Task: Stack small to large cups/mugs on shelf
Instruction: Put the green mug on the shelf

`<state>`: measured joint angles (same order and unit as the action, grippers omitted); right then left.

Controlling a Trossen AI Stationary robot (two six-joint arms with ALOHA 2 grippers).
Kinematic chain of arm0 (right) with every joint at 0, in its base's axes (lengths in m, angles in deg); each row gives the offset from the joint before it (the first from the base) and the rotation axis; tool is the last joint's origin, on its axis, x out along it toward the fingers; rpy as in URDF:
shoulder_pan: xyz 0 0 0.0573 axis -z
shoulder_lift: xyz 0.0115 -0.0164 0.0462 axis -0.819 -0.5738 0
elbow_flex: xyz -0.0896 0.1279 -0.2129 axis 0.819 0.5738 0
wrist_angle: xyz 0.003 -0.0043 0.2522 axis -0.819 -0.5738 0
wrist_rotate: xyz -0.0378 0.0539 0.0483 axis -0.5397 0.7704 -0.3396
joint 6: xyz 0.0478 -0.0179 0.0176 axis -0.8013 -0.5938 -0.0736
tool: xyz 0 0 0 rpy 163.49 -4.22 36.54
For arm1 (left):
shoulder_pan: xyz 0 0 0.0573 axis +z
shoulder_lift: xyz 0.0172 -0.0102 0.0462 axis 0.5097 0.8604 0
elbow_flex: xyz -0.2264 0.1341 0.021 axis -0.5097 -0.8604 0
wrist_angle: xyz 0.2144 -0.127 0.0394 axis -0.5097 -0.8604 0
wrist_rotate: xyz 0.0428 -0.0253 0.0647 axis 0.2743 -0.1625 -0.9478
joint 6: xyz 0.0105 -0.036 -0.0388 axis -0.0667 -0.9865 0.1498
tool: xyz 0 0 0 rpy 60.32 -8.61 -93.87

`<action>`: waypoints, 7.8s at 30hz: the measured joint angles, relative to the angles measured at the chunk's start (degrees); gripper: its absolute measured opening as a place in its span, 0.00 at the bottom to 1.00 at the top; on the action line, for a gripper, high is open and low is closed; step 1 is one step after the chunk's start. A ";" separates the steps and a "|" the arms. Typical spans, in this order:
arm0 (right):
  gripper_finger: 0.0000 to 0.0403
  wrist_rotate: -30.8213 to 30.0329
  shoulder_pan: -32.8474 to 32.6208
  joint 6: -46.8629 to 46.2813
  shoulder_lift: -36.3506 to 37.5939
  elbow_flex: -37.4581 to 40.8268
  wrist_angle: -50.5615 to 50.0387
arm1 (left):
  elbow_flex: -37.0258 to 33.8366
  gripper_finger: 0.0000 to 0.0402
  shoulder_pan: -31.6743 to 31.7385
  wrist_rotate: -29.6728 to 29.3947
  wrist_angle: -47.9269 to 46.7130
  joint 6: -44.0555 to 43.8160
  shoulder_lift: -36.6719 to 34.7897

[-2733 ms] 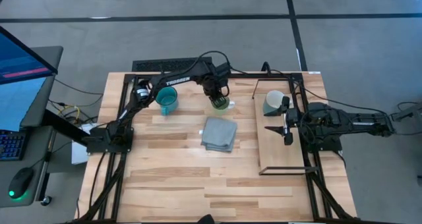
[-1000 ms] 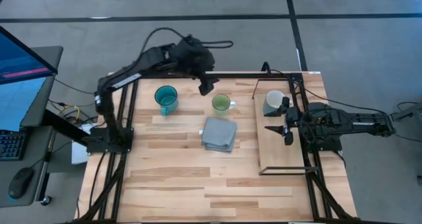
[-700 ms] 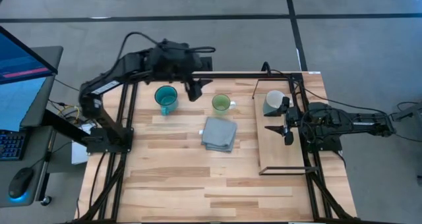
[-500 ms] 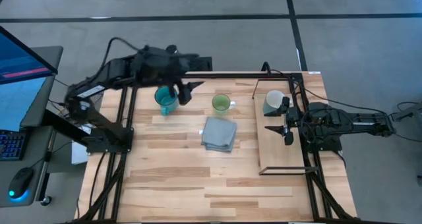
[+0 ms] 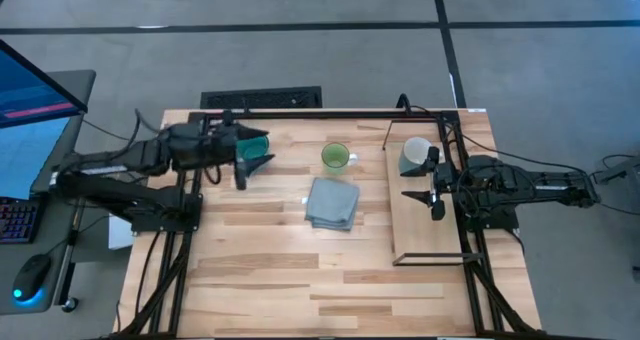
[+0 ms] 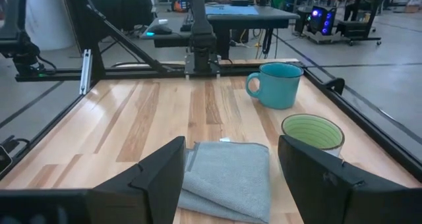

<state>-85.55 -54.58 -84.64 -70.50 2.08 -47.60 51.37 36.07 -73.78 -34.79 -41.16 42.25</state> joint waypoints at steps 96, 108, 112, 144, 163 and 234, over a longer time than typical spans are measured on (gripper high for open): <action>0.66 -1.42 23.03 7.67 -76.80 -55.82 -17.78 | -38.32 0.70 0.00 -0.48 13.43 -1.73 -22.85; 0.66 -1.09 23.78 2.27 -81.58 -55.80 -20.11 | -38.32 0.70 0.02 -0.97 13.03 -1.72 -22.85; 0.66 -1.34 23.80 1.03 -82.06 -55.80 -20.27 | -38.32 0.70 0.02 -0.99 11.87 -1.90 -22.85; 0.66 -1.79 23.14 -8.22 -82.03 -55.80 -23.13 | -38.32 0.70 0.00 -1.00 10.71 -2.44 -22.83; 0.66 -4.59 22.34 -9.01 -86.62 -55.76 -21.35 | -38.32 0.70 0.01 -0.62 9.64 -2.64 -22.85; 0.05 -3.02 22.13 -7.93 -86.63 -55.89 -21.40 | -38.32 0.70 0.02 -0.56 8.77 -2.85 -22.86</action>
<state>-88.56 -32.45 -92.57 -157.13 -53.80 -69.00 13.05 36.09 -74.34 -26.02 -44.01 19.39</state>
